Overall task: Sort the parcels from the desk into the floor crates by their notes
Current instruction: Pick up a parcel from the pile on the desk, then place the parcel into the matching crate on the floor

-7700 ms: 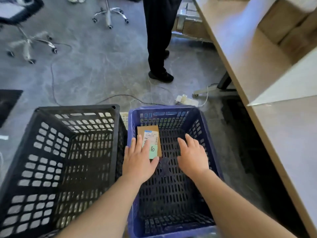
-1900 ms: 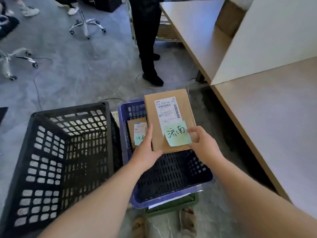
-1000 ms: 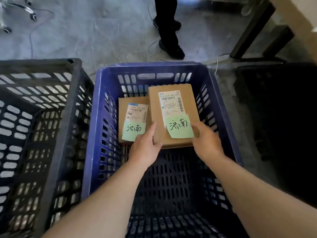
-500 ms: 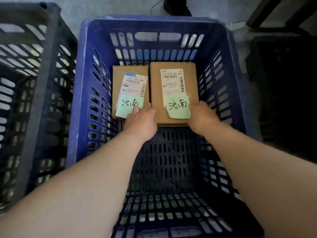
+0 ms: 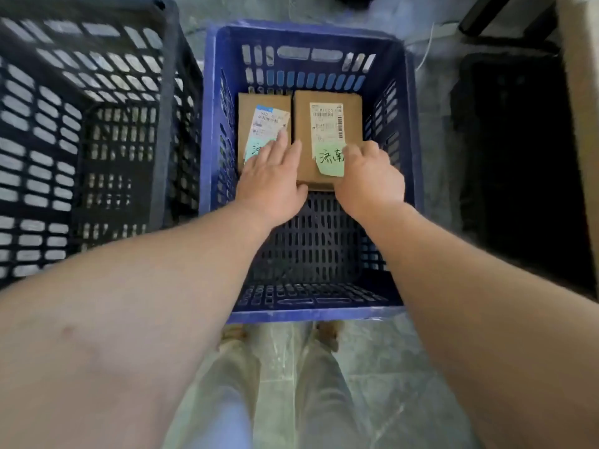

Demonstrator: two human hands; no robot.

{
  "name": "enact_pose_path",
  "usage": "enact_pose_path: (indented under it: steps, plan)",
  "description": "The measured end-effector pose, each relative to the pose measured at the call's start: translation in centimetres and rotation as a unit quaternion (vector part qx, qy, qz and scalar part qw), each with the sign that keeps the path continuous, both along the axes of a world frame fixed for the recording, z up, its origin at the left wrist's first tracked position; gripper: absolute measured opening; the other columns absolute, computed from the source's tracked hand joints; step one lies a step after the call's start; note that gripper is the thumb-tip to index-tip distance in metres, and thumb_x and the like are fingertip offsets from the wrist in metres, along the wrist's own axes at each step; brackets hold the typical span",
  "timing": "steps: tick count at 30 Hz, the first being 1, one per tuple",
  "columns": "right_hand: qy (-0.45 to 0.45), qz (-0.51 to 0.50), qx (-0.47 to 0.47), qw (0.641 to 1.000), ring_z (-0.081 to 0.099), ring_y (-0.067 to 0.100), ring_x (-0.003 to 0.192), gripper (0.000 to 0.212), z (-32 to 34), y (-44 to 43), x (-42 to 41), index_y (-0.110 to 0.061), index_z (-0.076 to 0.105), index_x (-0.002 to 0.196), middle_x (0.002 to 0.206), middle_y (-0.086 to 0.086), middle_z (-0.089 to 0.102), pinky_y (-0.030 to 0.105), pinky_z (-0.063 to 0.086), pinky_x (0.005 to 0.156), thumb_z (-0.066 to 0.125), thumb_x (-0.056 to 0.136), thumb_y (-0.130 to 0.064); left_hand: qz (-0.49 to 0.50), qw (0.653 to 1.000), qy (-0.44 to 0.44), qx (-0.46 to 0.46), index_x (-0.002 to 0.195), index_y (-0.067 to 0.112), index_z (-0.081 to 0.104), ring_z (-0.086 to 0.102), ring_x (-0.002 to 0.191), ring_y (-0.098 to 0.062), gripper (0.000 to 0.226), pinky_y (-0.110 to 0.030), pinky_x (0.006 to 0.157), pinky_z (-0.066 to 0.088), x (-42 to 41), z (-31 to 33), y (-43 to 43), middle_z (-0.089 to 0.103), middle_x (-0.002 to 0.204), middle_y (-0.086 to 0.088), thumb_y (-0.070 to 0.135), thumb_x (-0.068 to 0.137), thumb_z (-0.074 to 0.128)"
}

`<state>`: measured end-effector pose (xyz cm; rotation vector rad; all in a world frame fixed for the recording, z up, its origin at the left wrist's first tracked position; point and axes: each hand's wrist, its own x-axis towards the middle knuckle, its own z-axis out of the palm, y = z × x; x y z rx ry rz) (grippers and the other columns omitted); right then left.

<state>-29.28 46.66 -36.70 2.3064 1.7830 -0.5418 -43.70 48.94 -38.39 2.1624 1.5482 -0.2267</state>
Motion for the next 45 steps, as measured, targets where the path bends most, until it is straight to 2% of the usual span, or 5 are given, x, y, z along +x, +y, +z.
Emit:
enact_pose_path:
  steps: [11, 19, 27, 40, 45]
  plan:
    - [-0.037, -0.092, 0.084, 0.991, 0.040, 0.028, 0.126, 0.047, 13.1, -6.8, -2.7, -0.015, 0.040, 0.135, 0.138, 0.009, 0.040, 0.038, 0.041, 0.090, 0.055, 0.094, -0.033, -0.107, 0.991, -0.014, 0.074, 0.155, 0.017, 0.002, -0.005, 0.150, -0.023, 0.079, -0.041, 0.120, 0.001, -3.3, 12.6, -2.4, -0.011, 0.162, -0.007, 0.050, 0.098, 0.043]
    - [-0.079, -0.176, 0.128, 0.973, 0.034, 0.029, 0.134, 0.071, 22.5, -13.5, -2.3, -0.019, 0.016, 0.152, 0.151, 0.010, 0.031, 0.041, 0.038, 0.101, 0.048, 0.096, -0.048, -0.206, 0.972, -0.030, 0.113, 0.155, 0.021, -0.005, -0.014, 0.149, -0.019, 0.079, -0.044, 0.120, -0.007, -1.7, 20.7, -5.3, -0.015, 0.162, -0.002, 0.060, 0.097, 0.031]
    - [-0.134, -0.248, 0.172, 0.944, 0.038, 0.029, 0.131, 0.058, 29.6, -22.2, 0.9, -0.019, 0.028, 0.146, 0.147, 0.010, 0.036, 0.041, 0.038, 0.100, 0.045, 0.097, -0.047, -0.285, 0.939, -0.062, 0.184, 0.155, 0.020, -0.007, -0.014, 0.149, -0.021, 0.078, -0.046, 0.120, -0.007, 3.9, 27.6, -11.5, -0.016, 0.162, -0.005, 0.063, 0.097, 0.024]
    - [-0.195, -0.378, 0.212, 0.880, 0.041, 0.028, 0.128, 0.057, 34.9, -46.3, 7.1, -0.019, 0.028, 0.146, 0.142, 0.010, 0.040, 0.038, 0.039, 0.097, 0.043, 0.098, -0.047, -0.415, 0.871, -0.122, 0.234, 0.154, 0.024, -0.010, -0.014, 0.148, -0.026, 0.078, -0.047, 0.120, -0.005, 15.4, 33.2, -32.9, -0.018, 0.161, -0.008, 0.065, 0.095, 0.019]
    - [-0.219, -0.432, 0.212, 0.849, 0.038, 0.029, 0.132, 0.062, 35.9, -55.6, 9.1, -0.018, 0.024, 0.149, 0.148, 0.012, 0.034, 0.038, 0.038, 0.101, 0.044, 0.098, -0.046, -0.462, 0.844, -0.141, 0.232, 0.155, 0.024, -0.008, -0.014, 0.149, -0.024, 0.076, -0.046, 0.120, -0.005, 19.2, 34.1, -41.2, -0.017, 0.161, -0.007, 0.064, 0.096, 0.021]
